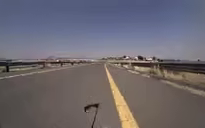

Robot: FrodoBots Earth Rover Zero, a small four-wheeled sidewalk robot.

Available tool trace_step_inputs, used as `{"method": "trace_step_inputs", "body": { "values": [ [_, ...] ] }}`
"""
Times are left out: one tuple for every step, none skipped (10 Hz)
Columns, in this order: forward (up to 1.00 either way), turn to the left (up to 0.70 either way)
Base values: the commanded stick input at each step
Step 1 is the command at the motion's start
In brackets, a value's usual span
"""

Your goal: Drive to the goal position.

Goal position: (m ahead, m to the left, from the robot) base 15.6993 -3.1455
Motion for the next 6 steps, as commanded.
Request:
{"method": "trace_step_inputs", "body": {
  "values": [
    [1.00, -0.01],
    [1.00, 0.34],
    [1.00, 0.32],
    [1.00, 0.21],
    [1.00, 0.10],
    [1.00, -0.01]
  ]
}}
